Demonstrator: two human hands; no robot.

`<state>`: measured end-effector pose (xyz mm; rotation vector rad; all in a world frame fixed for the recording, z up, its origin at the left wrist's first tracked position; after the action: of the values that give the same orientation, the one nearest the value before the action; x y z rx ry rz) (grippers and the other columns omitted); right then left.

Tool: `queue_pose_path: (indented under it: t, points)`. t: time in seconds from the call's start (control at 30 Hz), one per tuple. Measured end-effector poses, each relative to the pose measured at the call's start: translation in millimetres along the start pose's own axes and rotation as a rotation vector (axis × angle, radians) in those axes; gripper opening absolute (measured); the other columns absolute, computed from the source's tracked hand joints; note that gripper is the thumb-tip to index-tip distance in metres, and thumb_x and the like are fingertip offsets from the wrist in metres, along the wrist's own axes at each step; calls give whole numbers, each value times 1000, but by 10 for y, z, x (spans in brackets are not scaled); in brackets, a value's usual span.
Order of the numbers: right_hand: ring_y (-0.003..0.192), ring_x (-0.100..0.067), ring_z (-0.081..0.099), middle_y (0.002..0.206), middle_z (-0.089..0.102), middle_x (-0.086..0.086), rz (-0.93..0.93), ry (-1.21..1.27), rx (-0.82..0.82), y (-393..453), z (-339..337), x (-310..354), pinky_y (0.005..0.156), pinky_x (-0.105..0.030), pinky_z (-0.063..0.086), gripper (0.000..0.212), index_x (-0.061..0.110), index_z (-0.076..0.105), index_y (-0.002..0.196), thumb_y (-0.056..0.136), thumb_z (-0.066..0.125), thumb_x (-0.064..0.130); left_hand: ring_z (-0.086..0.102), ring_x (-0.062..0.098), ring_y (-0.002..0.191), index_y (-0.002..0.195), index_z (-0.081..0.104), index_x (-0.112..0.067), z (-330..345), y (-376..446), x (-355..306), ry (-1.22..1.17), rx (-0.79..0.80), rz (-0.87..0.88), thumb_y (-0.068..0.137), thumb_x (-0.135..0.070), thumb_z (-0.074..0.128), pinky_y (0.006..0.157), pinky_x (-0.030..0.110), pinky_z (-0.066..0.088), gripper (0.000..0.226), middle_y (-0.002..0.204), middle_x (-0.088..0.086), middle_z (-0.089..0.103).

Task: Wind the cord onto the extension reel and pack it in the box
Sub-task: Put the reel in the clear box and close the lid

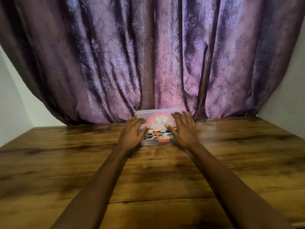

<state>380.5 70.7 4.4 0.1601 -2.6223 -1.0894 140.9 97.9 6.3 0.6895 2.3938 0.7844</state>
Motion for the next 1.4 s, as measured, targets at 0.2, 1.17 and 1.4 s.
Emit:
queue_pose_path:
  t: [0.2, 1.17, 1.4]
  points:
    - [153, -27, 4, 165, 20, -4, -3, -64, 73, 84, 228, 202, 124, -48, 3, 74, 20, 17, 158, 100, 16, 65, 62, 23, 113, 119, 68, -17, -318, -78, -7, 398, -33, 159, 94, -52, 45, 94, 36, 42, 49, 117, 1, 72]
    - [153, -14, -9, 167, -11, -3, -406, 552, 632, 316, 1929, 4612, 125, -39, -1, 69, 14, -7, 158, 106, 17, 52, 49, 38, 135, 138, 54, -3, -2871, -2053, 1963, 826, -242, -511, 98, -53, 29, 112, 49, 38, 69, 141, 18, 57]
    - [153, -15, -12, 165, -19, 1, -458, 573, 712, 281, 2180, 5255, 125, -43, -1, 74, 21, -15, 157, 101, 13, 62, 56, 32, 127, 140, 54, -14, -3270, -2295, 2330, 988, -247, -612, 97, -55, 33, 105, 50, 39, 62, 131, 9, 65]
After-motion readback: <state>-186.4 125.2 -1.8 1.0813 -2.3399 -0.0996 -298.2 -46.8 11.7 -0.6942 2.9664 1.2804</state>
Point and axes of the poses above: each hand's wrist, its own y-axis towards the middle knuckle, its own z-axis out of the palm, x = y × z, the point moved 6 cm from there along y, towards the middle knuckle
